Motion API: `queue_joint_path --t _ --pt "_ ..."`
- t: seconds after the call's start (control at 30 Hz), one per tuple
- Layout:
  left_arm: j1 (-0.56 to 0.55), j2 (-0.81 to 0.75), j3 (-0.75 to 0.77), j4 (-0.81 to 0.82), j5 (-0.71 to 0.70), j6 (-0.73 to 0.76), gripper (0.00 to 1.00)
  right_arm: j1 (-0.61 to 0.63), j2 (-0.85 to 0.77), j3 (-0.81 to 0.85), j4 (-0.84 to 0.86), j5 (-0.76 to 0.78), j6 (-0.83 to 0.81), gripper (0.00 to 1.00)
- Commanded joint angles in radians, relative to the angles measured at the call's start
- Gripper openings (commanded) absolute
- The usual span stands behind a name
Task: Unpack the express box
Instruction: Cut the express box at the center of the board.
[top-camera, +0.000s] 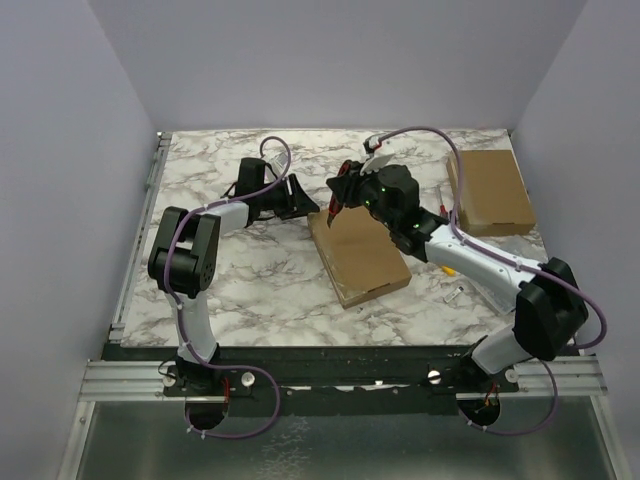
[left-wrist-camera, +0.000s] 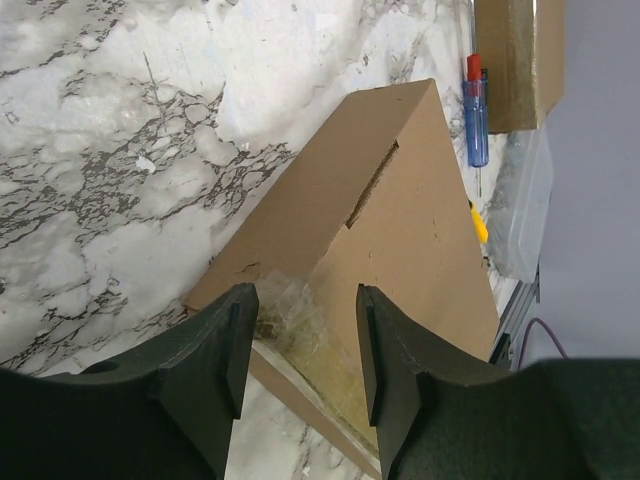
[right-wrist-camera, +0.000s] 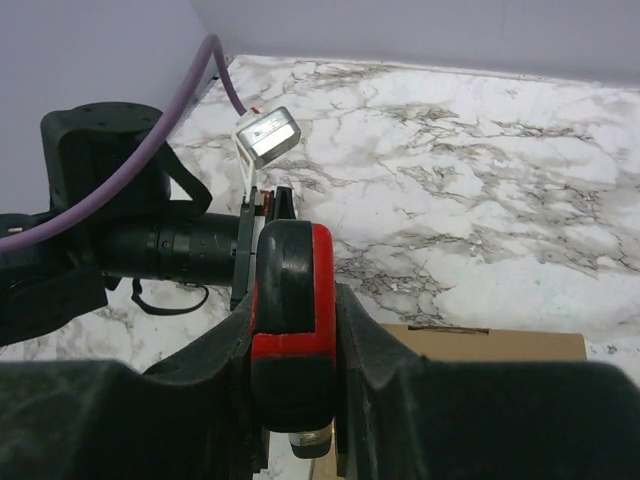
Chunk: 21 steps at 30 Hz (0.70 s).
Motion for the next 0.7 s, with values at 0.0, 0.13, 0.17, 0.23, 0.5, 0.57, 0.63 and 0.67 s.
queue_joint_path --t 0.0,0.13,0.17,0.23,0.5,0.57,0.63,0.67 --pt "-0.001 0.009 0.001 0.014 0.045 0.013 0.5 0.028 0.079 0.02 0.185 0.049 0.0 0.0" --pt "0.0 0.004 0.002 0.002 0.031 0.022 0.51 0.047 0.122 0.015 0.237 0.171 -0.009 0.0" --pt "0.0 0.003 0.004 -0.01 0.023 0.025 0.5 0.05 0.131 0.001 0.265 0.193 -0.009 0.0" --pt "0.005 0.002 0.007 -0.033 -0.001 0.035 0.48 0.057 0.148 -0.032 0.346 0.216 -0.029 0.0" --pt "0.015 0.034 0.014 -0.058 -0.023 0.042 0.42 0.089 0.237 -0.116 0.687 0.279 -0.151 0.0" --pt "0.015 0.039 0.012 -0.058 -0.028 0.041 0.37 0.091 0.259 -0.099 0.694 0.266 -0.162 0.0" --pt "0.015 0.04 0.01 -0.058 -0.034 0.042 0.34 0.095 0.278 -0.084 0.7 0.249 -0.172 0.0" --pt "0.015 0.04 0.01 -0.059 -0.035 0.041 0.33 0.098 0.287 -0.081 0.709 0.248 -0.178 0.01"
